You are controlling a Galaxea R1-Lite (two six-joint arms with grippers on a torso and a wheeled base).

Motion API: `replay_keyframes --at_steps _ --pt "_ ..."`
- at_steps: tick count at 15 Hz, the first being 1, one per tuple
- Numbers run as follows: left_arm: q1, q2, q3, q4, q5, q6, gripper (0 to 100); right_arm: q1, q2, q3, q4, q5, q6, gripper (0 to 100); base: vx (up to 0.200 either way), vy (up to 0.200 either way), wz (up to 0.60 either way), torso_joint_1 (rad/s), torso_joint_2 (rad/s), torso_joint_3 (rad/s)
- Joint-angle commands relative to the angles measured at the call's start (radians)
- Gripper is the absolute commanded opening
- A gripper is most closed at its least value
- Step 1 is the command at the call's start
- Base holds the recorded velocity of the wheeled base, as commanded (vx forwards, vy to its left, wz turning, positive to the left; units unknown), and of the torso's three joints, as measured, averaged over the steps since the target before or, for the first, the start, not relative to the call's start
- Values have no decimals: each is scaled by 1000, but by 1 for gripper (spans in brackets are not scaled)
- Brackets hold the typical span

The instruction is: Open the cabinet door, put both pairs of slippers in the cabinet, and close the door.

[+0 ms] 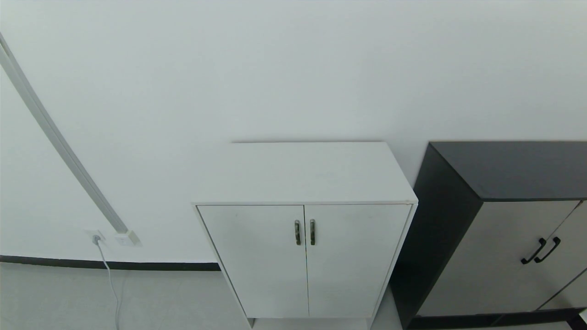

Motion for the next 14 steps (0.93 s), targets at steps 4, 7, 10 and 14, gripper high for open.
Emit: replay_keyframes --at_steps 4,7,10,14 --pt "0 1 0 0 0 1 0 0 -4 0 -3 -66 21 0 0 0 0 0 0 0" --pt "0 1 0 0 0 3 0 0 -4 0 -3 -65 19 0 0 0 0 0 0 0" --pt "0 1 0 0 0 3 0 0 -4 0 -2 -65 16 0 0 0 0 0 0 0" --pt "0 1 0 0 0 3 0 0 -4 0 -2 -62 13 0 0 0 0 0 0 0"
